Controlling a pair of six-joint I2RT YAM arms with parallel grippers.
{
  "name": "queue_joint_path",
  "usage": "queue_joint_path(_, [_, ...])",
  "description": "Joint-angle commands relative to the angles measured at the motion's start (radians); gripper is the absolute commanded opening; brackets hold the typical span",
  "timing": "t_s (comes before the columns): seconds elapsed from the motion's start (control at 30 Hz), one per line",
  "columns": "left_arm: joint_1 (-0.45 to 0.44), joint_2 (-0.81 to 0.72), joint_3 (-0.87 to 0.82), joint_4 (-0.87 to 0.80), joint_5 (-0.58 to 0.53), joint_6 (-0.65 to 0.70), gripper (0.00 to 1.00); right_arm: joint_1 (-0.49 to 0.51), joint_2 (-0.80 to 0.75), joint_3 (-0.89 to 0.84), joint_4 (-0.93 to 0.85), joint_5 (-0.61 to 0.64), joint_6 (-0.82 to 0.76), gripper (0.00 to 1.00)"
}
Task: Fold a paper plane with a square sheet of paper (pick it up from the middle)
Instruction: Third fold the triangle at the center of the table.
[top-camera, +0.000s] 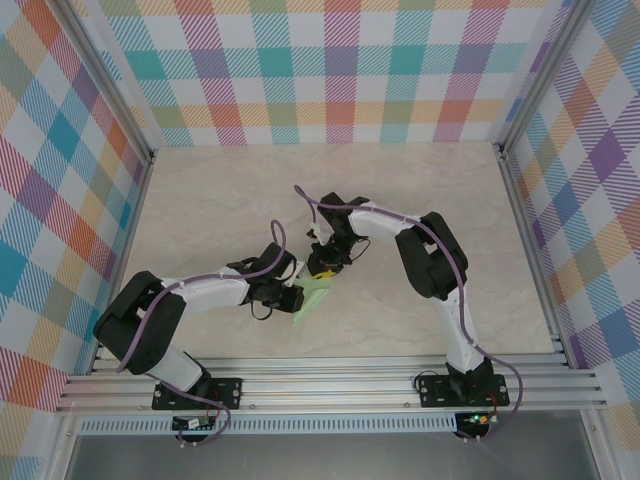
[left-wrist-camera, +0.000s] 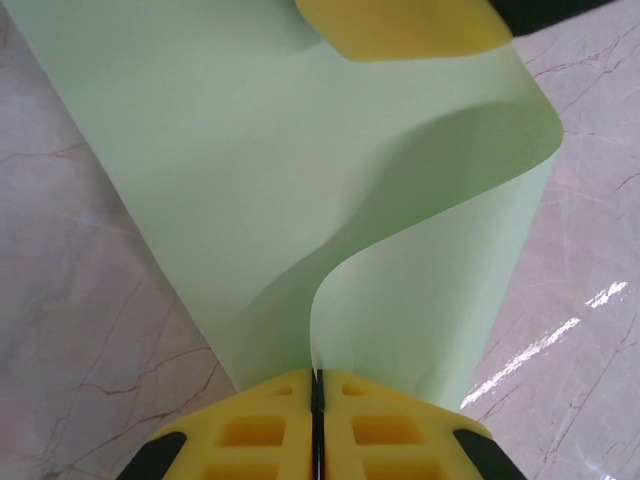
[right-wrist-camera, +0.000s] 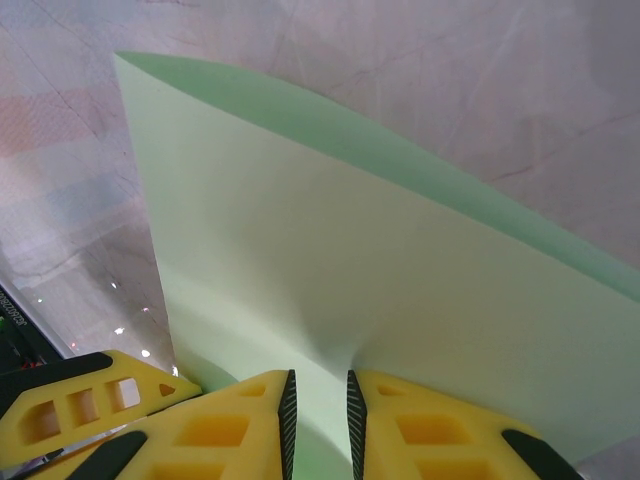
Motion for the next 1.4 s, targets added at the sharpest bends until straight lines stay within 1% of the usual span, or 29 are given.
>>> queue_joint_path(0.0, [0.015, 0.003, 0.01, -0.014, -0.029, -0.003, 0.1, 0.003, 0.008, 0.026, -0.017, 0.001, 0.008, 0.23])
queue_joint_path(0.17, [0.015, 0.014, 0.014, -0.019, -0.041, -0.01, 0.1, 0.003, 0.01, 0.025, -0.015, 0.001, 0.013, 0.23])
queue_joint_path(0.63, [0.016, -0.047, -0.024, 0.011, -0.049, -0.017, 0.1, 0.003, 0.018, 0.019, -0.014, 0.004, 0.012, 0.24])
queue_joint_path(0.77, [0.015, -0.035, -0.019, 0.006, -0.05, -0.016, 0.1, 0.003, 0.018, 0.018, -0.014, 0.004, 0.013, 0.24])
queue_joint_path(0.93, [0.014, 0.016, 0.003, -0.009, -0.03, -0.01, 0.11, 0.003, 0.003, 0.02, -0.005, 0.011, 0.025, 0.24])
queue_joint_path(1.07, [0.014, 0.04, 0.017, -0.022, -0.028, -0.01, 0.1, 0.003, -0.071, 0.002, 0.036, 0.025, 0.059, 0.26])
queue_joint_path(1.17, [0.015, 0.039, 0.017, -0.02, -0.03, -0.01, 0.1, -0.002, -0.147, -0.029, 0.065, 0.094, 0.101, 0.26])
queue_joint_path(1.27, [0.014, 0.039, 0.016, -0.02, -0.028, -0.01, 0.1, -0.005, -0.238, -0.129, 0.138, 0.145, 0.172, 0.25])
queue_joint_path(1.37, [0.015, 0.035, 0.014, -0.019, -0.03, -0.01, 0.1, -0.005, -0.334, -0.264, 0.232, 0.137, 0.246, 0.22])
